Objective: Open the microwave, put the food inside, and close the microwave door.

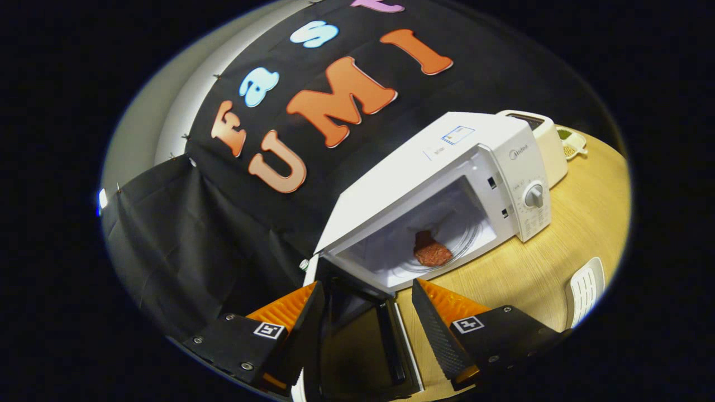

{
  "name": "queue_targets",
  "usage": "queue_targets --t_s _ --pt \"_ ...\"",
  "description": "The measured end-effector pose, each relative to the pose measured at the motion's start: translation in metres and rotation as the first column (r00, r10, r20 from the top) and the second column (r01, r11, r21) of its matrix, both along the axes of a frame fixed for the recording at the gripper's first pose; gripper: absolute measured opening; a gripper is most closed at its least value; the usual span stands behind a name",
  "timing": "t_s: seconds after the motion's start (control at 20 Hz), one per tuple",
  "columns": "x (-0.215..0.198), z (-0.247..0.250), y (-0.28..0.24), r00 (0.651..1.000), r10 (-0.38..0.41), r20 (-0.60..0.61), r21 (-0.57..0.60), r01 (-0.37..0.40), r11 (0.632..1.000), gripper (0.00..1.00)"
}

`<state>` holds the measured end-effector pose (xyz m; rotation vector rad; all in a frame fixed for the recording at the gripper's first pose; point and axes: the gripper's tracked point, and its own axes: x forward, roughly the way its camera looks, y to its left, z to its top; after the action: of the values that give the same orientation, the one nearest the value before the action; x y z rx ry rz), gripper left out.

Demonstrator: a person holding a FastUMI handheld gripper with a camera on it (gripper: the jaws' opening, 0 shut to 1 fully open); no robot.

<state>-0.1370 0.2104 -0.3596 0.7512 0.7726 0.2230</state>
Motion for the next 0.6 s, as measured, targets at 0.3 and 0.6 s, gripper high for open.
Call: queue_targets --t_s 0.3,0.6 --pt "-0.032 0.072 0.079 0.967 0.225 0.123 0.005 -0.227 0.974 0.93" --pt "-0.103 0.043 0.169 0.89 0.455 0.023 0.007 -0.455 0.89 0.84"
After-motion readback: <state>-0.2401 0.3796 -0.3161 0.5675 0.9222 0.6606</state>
